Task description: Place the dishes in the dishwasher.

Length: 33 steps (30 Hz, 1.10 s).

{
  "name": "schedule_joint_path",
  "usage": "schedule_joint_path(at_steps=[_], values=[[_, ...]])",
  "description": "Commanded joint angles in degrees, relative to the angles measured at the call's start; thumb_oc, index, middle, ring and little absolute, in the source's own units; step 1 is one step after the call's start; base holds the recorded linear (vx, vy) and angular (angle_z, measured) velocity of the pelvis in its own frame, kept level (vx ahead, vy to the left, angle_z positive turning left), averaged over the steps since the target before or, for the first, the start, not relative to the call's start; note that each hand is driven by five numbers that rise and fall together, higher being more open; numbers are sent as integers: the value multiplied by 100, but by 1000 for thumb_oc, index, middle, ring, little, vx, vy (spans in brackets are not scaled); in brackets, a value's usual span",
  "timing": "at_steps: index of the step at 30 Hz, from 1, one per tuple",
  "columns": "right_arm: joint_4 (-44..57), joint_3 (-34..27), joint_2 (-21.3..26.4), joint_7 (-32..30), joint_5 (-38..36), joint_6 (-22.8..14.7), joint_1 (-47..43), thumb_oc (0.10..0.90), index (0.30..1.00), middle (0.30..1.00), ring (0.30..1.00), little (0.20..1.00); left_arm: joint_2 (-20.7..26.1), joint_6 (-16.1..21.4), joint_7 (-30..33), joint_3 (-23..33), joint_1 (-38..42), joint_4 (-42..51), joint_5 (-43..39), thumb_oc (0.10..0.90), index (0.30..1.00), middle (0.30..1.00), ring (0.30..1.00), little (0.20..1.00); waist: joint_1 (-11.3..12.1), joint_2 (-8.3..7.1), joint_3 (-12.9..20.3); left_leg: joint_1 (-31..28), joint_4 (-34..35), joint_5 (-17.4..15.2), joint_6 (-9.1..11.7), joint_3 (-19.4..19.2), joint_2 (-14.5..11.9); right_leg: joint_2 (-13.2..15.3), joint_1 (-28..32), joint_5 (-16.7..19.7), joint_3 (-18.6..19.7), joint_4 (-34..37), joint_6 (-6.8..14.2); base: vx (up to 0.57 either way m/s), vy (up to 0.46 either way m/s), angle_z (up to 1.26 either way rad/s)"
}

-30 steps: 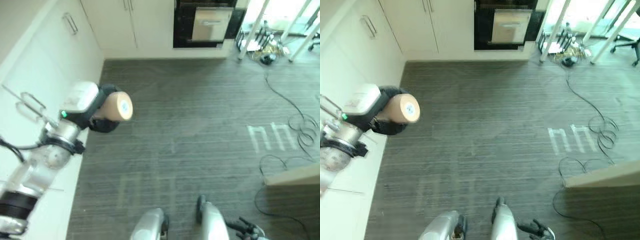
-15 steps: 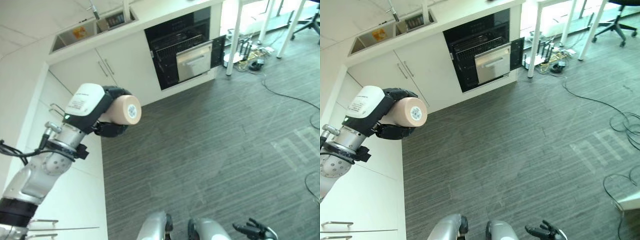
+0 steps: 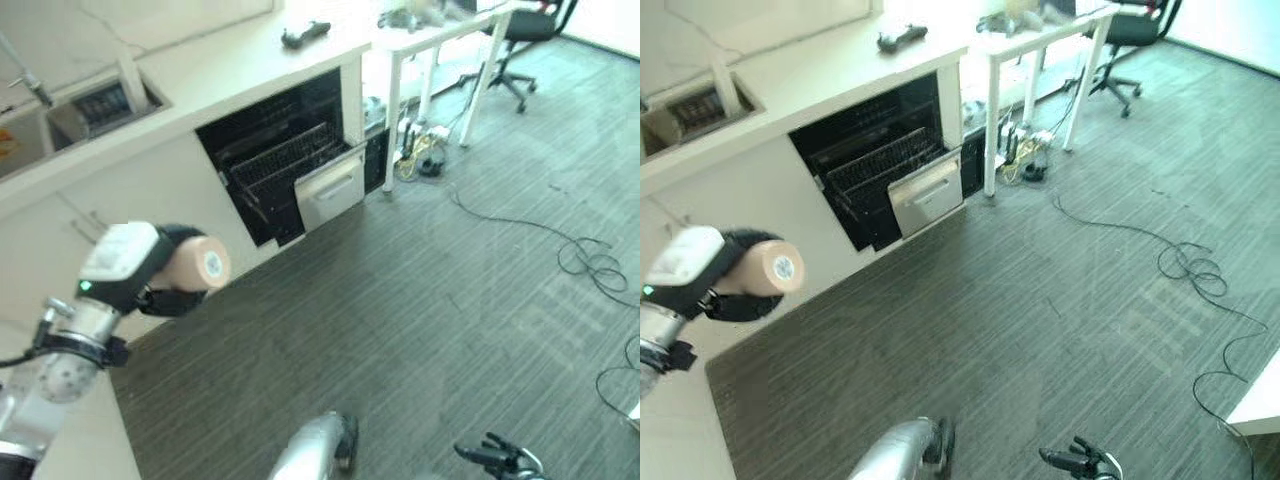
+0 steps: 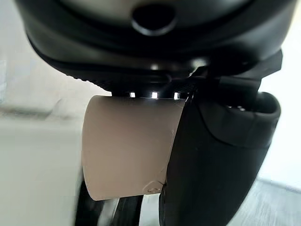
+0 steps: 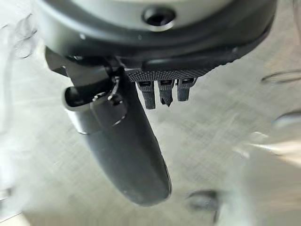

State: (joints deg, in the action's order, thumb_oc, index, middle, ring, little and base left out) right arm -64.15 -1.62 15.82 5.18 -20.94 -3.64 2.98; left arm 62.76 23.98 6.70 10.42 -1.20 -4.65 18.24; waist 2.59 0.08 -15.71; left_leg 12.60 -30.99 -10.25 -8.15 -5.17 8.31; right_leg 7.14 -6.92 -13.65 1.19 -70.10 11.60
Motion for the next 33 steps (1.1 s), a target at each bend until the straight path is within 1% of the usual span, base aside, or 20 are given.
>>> schedule_joint_path(at_steps=[1,2,4,5,6,8,11,12,13,16,18,19,20,21,22,24,27,29,31,33], values=[[-214,107,446,-14,-9,-497,-57,800,900,900,900,900,434,119,297,351,719,134,-515,400,300,300,300,300,-124,660,106,-505,1380,-170,-39,393,-89,-480,-439,932,-772,1073,-516,230,21,-11],[-202,117,459,15,65,-602,-52,800,900,900,900,900,460,107,375,222,803,69,-482,400,300,300,300,300,-170,707,70,-651,1380,-236,-73,445,-84,-320,-602,720,-879,1312,-627,320,-45,-18],[-63,130,513,65,175,-743,-56,800,900,900,900,900,486,23,420,108,984,74,-461,400,300,300,300,300,-271,765,-3,-911,1380,-417,-15,621,-145,-276,-552,528,-978,3018,-729,443,-260,-8],[-38,145,542,71,41,-798,-74,800,900,900,900,900,549,-35,404,42,1151,96,-485,400,300,300,300,300,-334,756,-18,-1040,1380,-528,53,730,-191,-226,-383,716,-964,4670,-678,501,-429,1],[-46,153,571,104,-26,-797,-105,800,900,900,900,900,624,-127,395,-28,1265,95,-528,400,300,300,300,300,-343,720,-36,-1146,1380,-616,101,794,-214,-56,-425,920,-918,5291,-577,517,-465,24],[-54,94,606,195,119,-770,-206,800,900,900,900,900,835,-223,458,-249,1542,-68,-668,400,300,300,300,300,-367,606,-77,-1355,1380,-829,146,839,-251,250,-898,1012,-593,5291,-355,406,-366,36],[-37,108,650,187,179,-510,-326,800,900,900,900,900,839,-67,542,-194,1438,-227,-657,400,300,300,300,300,-278,467,117,-1692,1380,-1102,256,755,-439,203,-694,978,-555,5291,-246,665,-588,-10],[-20,220,702,119,234,-273,-366,800,900,900,900,900,640,-200,419,143,1036,16,-670,400,300,300,300,300,-217,429,210,-2049,1380,-985,389,513,-676,84,-435,786,-738,5291,-394,679,-572,-10],[-28,243,714,119,235,-270,-367,800,900,900,900,900,610,-214,427,188,970,59,-653,400,300,300,300,300,-202,412,206,-2084,1372,-849,427,442,-704,86,-378,734,-771,5291,-430,613,-542,14],[-145,283,773,77,218,-501,-359,800,900,900,900,900,366,-296,323,296,910,409,-548,400,300,300,300,300,-190,335,64,-1216,-125,-188,668,-181,-1133,66,129,395,-1144,5291,-813,240,-367,19],[-148,184,807,-1,1,-573,-328,800,900,900,900,900,319,-258,268,215,1091,486,-582,400,300,300,300,300,-216,402,45,-1125,282,-325,665,-314,-948,85,278,284,-1367,5291,-811,224,-196,118],[-222,132,829,42,28,-658,-302,800,900,900,900,900,406,-243,167,274,1122,482,-701,400,300,300,300,300,-196,486,81,-1120,1061,-199,657,-346,-611,-23,317,216,-1372,5291,-788,294,-74,130],[-251,99,835,54,-27,-663,-265,800,900,900,900,900,433,-203,111,252,1185,498,-749,400,300,300,300,300,-215,540,72,-1059,1380,-211,714,-491,-540,-94,441,86,-1451,5291,-779,242,-79,74],[-314,62,804,4,-179,-675,-241,800,900,900,900,900,358,-145,83,88,1343,550,-740,400,300,300,300,300,-277,543,3,-684,1380,-117,741,-1044,-588,-76,602,-40,-1657,5291,-816,149,-29,25],[-367,40,754,-71,-265,-667,-239,800,900,900,900,900,231,-127,121,-79,1454,566,-610,400,300,300,300,300,-290,535,31,-532,1380,-78,742,-1292,-640,-72,661,-143,-1770,5291,-821,126,76,23],[-418,36,643,-164,-97,-632,-256,800,900,900,900,900,-55,-232,275,12,1181,699,-349,400,300,300,300,300,-120,609,162,-354,1380,-100,654,-866,-448,-268,715,-292,-1619,5291,-853,149,145,24],[-390,120,537,-154,166,-713,-231,800,900,900,900,900,-208,-302,404,247,866,856,-62,400,300,300,300,300,-13,678,306,-415,1380,-285,512,-758,-479,-462,882,-436,-1768,5291,-876,93,91,-49],[-233,194,460,-188,170,-675,-195,800,900,900,900,900,-131,-371,350,370,818,907,-39,400,300,300,300,300,-52,761,286,-605,1380,-455,338,-724,-561,-569,902,-99,-1918,4849,-746,75,60,-37],[-141,220,447,-214,22,-660,-212,800,900,900,900,900,-3,-371,381,263,947,871,-124,400,300,300,300,300,-120,778,177,-737,1380,-544,190,-562,-508,-370,441,-36,-1801,3982,-652,-6,27,-10],[-60,214,431,-229,-102,-709,-204,800,900,900,900,900,117,-287,406,125,1130,819,-172,400,300,300,300,300,-175,797,92,-883,1380,-561,209,-503,-573,-207,341,-68,-1797,4093,-657,17,-83,46]])
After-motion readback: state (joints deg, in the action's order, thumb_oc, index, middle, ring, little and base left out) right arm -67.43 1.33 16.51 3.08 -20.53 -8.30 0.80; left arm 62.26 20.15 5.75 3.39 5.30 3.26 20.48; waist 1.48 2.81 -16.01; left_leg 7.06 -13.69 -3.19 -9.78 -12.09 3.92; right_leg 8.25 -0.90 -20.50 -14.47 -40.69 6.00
